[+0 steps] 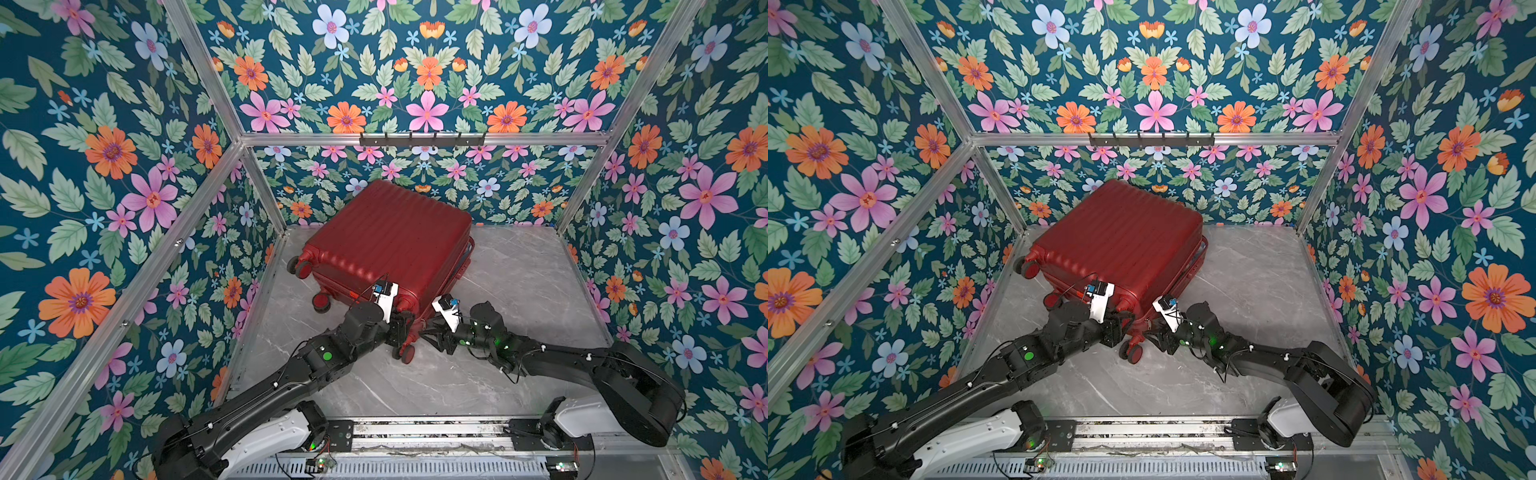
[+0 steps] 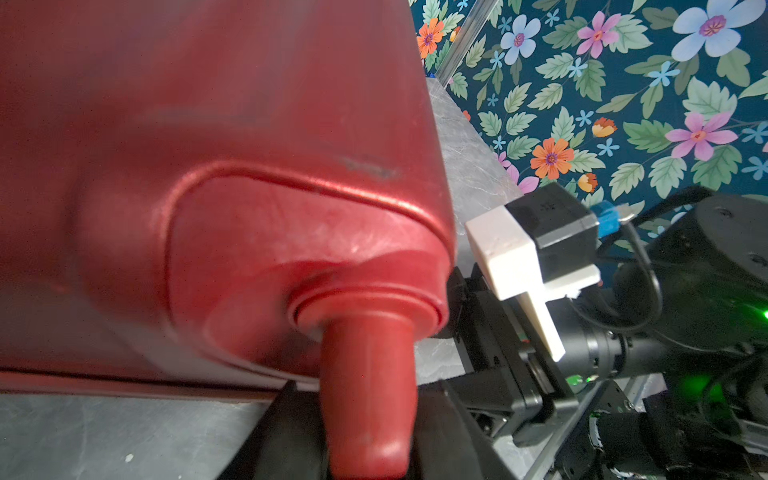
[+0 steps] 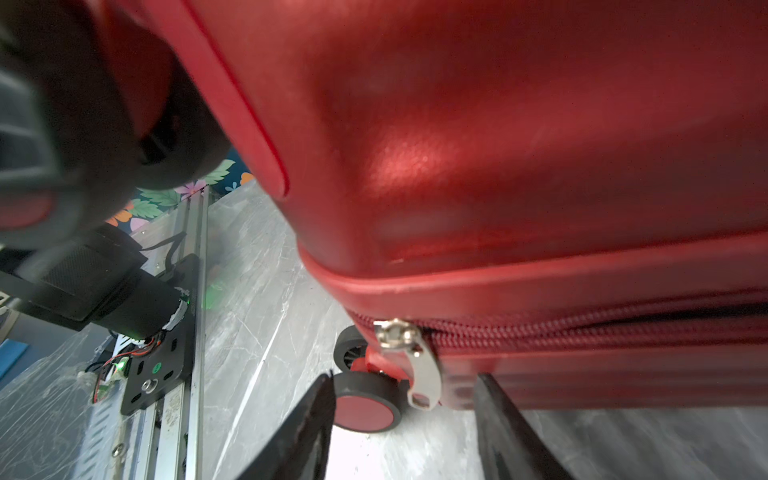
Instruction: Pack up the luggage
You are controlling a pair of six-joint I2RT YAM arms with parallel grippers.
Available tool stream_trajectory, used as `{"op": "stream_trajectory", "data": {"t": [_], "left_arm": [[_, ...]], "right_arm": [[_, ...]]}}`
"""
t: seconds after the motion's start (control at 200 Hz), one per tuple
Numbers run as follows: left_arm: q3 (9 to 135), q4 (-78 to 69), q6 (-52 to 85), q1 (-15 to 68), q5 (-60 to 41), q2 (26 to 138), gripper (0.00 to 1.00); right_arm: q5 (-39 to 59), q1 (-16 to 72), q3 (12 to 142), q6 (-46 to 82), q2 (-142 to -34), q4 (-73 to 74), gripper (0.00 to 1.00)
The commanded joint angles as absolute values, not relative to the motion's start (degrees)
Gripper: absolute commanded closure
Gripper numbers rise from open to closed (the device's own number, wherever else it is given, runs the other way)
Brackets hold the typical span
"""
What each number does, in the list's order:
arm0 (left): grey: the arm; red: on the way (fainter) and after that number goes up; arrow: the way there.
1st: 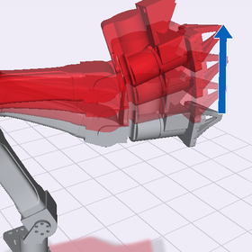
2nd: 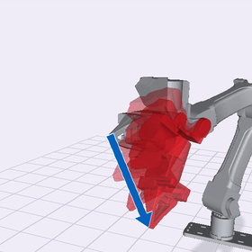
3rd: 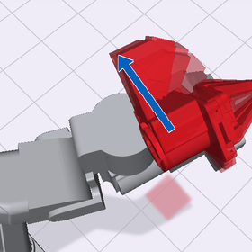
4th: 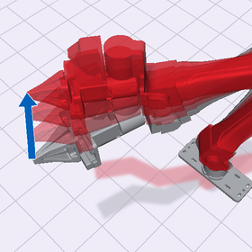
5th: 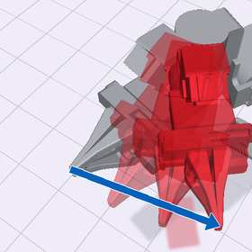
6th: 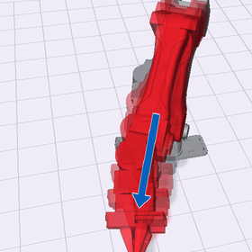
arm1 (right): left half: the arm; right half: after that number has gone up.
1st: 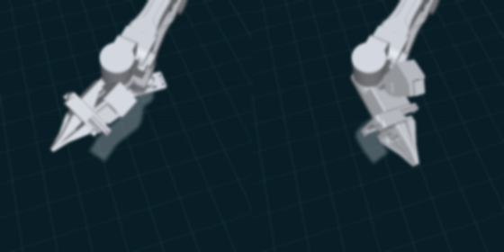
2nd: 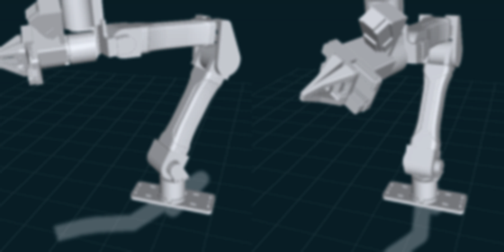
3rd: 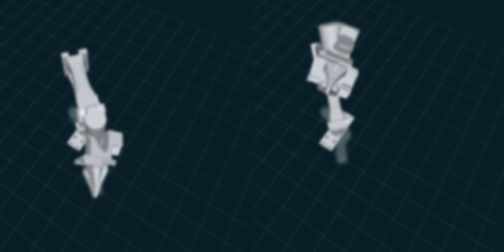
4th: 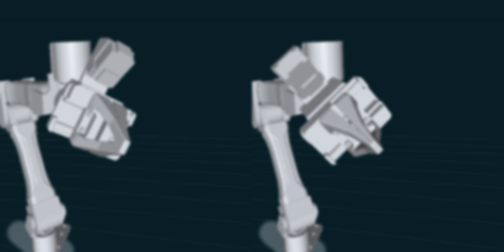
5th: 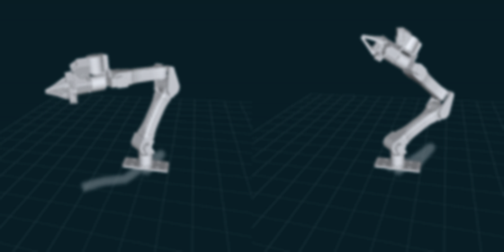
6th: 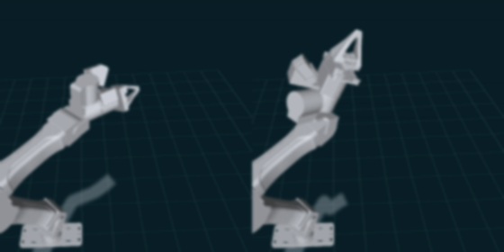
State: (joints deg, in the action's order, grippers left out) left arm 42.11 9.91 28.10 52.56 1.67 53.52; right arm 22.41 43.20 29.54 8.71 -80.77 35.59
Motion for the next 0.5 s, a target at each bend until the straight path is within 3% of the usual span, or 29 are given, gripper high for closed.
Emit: {"op": "stream_trajectory", "data": {"t": [0.0,0.31,0.495], "left_arm": [[43.31,4.26,28.04,52.65,0.62,53.69,1.00],[43.33,4.66,28.47,52.65,0.79,53.70,1.00],[43.33,4.66,28.65,52.65,0.91,53.78,1.00]], "right_arm": [[24.30,42.82,30.60,9.36,-82.12,39.44,0.48],[24.89,41.01,31.55,12.36,-84.93,43.64,0.60],[25.89,40.96,32.12,13.00,-84.83,44.34,0.77]]}}
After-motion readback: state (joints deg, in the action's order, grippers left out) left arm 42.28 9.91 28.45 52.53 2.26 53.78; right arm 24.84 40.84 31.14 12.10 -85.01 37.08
